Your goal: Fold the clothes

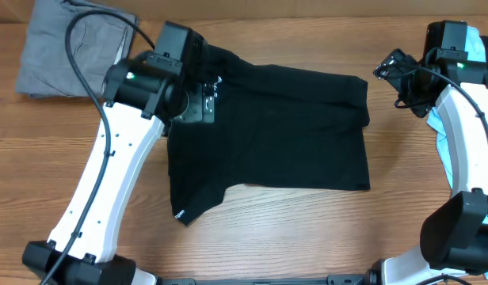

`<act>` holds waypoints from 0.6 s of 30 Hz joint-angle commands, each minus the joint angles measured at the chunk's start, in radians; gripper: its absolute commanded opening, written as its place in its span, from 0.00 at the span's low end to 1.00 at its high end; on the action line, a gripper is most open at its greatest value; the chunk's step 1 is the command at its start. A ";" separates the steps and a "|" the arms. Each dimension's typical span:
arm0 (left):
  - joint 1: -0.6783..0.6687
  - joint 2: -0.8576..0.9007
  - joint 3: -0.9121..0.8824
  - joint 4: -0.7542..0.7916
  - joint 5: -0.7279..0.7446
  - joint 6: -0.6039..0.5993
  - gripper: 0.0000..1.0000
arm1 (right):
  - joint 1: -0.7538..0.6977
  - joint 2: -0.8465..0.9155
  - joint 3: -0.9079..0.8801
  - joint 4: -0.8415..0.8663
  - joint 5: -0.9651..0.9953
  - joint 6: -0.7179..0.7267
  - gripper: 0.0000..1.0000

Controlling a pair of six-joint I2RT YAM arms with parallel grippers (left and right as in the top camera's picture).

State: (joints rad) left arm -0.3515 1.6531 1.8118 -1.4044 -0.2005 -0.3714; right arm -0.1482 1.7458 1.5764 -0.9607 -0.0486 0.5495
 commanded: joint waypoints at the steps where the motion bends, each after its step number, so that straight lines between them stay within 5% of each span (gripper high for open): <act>1: 0.014 0.009 -0.005 -0.090 0.033 -0.159 1.00 | 0.002 -0.003 0.008 0.009 -0.005 0.002 1.00; 8: 0.055 0.009 -0.140 -0.233 0.045 -0.375 1.00 | 0.002 -0.003 0.008 0.013 0.032 0.002 1.00; 18: 0.058 0.009 -0.613 0.035 0.258 -0.442 1.00 | 0.002 -0.003 0.008 0.014 0.124 0.001 1.00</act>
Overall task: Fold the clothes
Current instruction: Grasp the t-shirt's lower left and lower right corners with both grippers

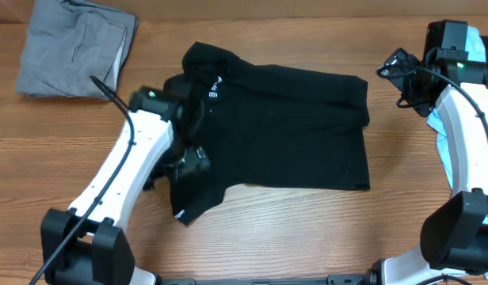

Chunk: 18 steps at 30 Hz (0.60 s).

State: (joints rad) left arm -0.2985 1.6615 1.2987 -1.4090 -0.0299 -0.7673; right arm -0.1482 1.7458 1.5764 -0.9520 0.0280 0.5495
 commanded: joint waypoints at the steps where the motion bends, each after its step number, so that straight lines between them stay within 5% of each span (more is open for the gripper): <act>1: 0.005 0.000 -0.135 0.063 0.089 -0.046 1.00 | 0.002 -0.003 0.008 0.005 0.051 0.001 1.00; 18: 0.005 0.000 -0.468 0.357 0.109 0.004 1.00 | 0.002 -0.001 0.006 0.002 0.068 0.001 1.00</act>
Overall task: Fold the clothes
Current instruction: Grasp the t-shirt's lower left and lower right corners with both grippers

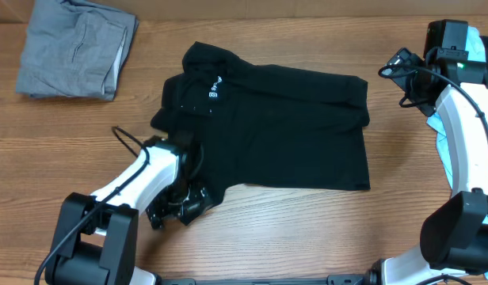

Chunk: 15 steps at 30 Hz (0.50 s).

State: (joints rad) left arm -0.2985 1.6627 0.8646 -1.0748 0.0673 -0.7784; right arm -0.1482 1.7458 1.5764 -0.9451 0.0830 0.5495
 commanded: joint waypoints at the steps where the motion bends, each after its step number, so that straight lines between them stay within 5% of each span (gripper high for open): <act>1: 0.005 -0.001 -0.042 0.036 0.011 0.015 1.00 | 0.002 -0.001 0.005 -0.009 0.013 0.001 1.00; 15: 0.056 -0.001 -0.058 0.213 0.006 0.130 0.79 | 0.002 0.005 -0.006 -0.032 0.013 0.001 1.00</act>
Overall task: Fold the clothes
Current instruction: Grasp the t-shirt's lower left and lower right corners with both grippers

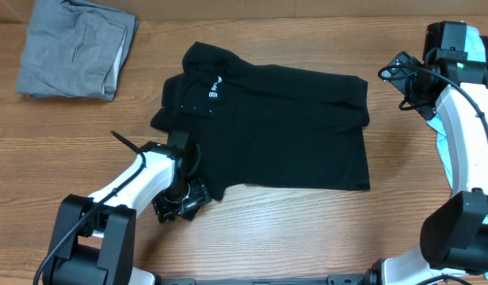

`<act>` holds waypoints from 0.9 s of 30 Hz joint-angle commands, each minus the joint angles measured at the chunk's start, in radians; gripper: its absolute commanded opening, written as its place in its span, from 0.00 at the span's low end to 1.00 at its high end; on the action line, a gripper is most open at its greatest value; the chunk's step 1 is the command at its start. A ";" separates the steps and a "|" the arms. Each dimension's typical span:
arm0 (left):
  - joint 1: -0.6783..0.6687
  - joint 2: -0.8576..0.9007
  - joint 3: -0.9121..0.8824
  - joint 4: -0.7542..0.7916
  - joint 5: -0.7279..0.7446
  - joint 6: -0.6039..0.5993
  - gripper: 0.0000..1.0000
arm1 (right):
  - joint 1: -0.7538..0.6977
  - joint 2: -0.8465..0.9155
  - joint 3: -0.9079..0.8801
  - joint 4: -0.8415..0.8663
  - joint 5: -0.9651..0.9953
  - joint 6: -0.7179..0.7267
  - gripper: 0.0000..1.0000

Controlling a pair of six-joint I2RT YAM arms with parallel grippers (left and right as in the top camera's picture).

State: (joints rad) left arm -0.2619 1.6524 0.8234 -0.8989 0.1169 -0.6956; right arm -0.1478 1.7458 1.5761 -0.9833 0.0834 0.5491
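A black polo shirt (284, 127) lies spread flat on the wooden table (307, 237), collar at the upper left and hem to the right. My left gripper (182, 207) is low at the shirt's front left sleeve, covering the sleeve's tip. Its fingers are hidden under the wrist, so a grip on the cloth does not show. My right gripper (392, 67) hovers beyond the shirt's upper right corner, apart from the cloth, and its fingers look spread with nothing between them.
A folded grey garment (74, 47) lies at the back left corner. A light blue cloth (444, 134) shows at the right edge behind the right arm. Bare wood runs along the front of the table.
My left gripper has shifted slightly up and right at the front sleeve, with the wrist now closer to the shirt's body. The shirt and the right arm look unchanged.
My left gripper was first over the collar at the shirt's upper left. It was then lower, beside the shirt's left side, and then down at the front sleeve's tip, where it still is. The right arm stayed at the upper right throughout.
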 commanded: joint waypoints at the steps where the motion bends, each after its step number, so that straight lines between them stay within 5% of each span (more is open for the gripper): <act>1: 0.022 0.010 -0.017 0.041 -0.041 0.055 0.77 | 0.002 0.005 -0.006 0.007 0.013 0.002 1.00; 5: 0.029 0.010 -0.017 0.039 -0.041 0.073 0.69 | 0.002 0.008 -0.006 0.005 0.013 0.002 1.00; 11: 0.029 0.010 -0.017 0.036 -0.041 0.076 0.42 | 0.002 0.045 -0.006 -0.063 0.013 0.002 0.99; 19: 0.029 0.010 -0.017 0.027 -0.041 0.076 0.40 | 0.002 0.071 -0.014 -0.193 -0.028 0.006 0.67; 27: 0.029 0.010 -0.017 0.021 -0.038 0.076 0.38 | 0.002 0.071 -0.214 -0.200 -0.055 0.073 0.59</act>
State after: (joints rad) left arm -0.2398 1.6512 0.8234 -0.8864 0.0933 -0.6426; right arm -0.1482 1.8168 1.4376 -1.1908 0.0399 0.5732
